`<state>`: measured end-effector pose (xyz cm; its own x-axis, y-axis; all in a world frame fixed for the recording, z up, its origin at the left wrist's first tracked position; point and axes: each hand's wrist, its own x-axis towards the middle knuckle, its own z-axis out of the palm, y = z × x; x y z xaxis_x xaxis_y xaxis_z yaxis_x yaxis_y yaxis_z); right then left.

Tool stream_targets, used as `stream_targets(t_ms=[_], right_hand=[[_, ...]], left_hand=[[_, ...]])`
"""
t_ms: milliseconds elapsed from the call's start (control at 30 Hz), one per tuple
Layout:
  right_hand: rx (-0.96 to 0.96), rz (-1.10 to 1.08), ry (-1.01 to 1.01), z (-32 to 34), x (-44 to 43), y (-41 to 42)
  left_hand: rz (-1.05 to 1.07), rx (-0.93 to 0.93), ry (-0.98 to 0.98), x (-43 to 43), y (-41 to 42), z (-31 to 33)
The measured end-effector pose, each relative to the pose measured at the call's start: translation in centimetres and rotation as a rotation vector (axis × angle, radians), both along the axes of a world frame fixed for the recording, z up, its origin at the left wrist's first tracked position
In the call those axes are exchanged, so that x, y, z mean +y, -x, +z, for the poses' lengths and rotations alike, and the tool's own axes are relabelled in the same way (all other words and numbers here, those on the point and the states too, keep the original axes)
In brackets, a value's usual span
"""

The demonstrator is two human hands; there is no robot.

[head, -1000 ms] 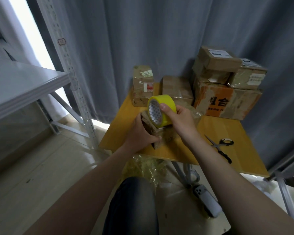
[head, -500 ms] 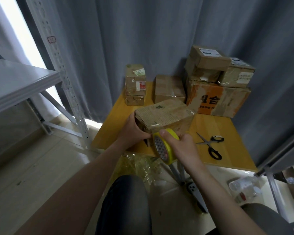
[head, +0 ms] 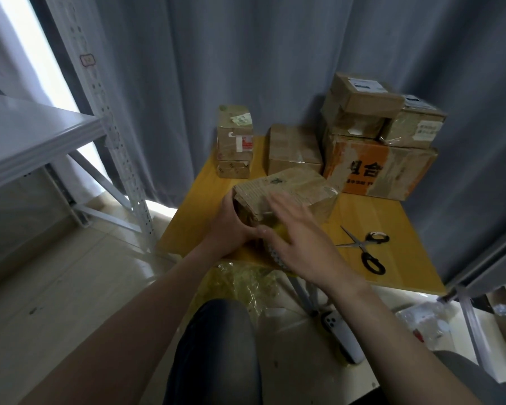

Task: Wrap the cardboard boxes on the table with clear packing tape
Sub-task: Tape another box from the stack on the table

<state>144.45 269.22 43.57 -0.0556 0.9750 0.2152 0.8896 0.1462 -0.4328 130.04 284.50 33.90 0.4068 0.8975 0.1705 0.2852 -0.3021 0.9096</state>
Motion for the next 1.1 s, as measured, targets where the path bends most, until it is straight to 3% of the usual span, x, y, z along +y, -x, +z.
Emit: stream_targets(t_ms=[100,200,500,833,900,967,1100], right_hand=[[-0.286,0.109,0.226,0.5,1.5,1.0],[-0.410,0.102,0.305,1.5,3.3,1.6],[-0.343,0.130,0.358,1.2,12.0,3.0],[-0.343,0.055,0.298,0.4,3.4,0.6],[-0.252,0.066,0.281,0.0,1.5,-0.1],[-0.019,0.067,0.224,-0.5,0.4,-0.6],[0.409,-0.221,0.102,-2.1,-0.2,-1.2]], left_hand=[[0.016,0.004,-0.011,-0.2,0.0,0.4],[-0.014,0.017,-0.042,-0.6,0.0,0.9],[-0.009,0.151,-0.126,-0.4,0.2,0.4],[-0.086,0.100,0.065,0.7,0.6,1.3],[-0.094,0.117,0.094,1.3,0.5,1.1],[-0.103,0.116,0.103,1.8,0.5,1.1],[-0.105,0.156,0.066,2.4,-0.2,2.2]])
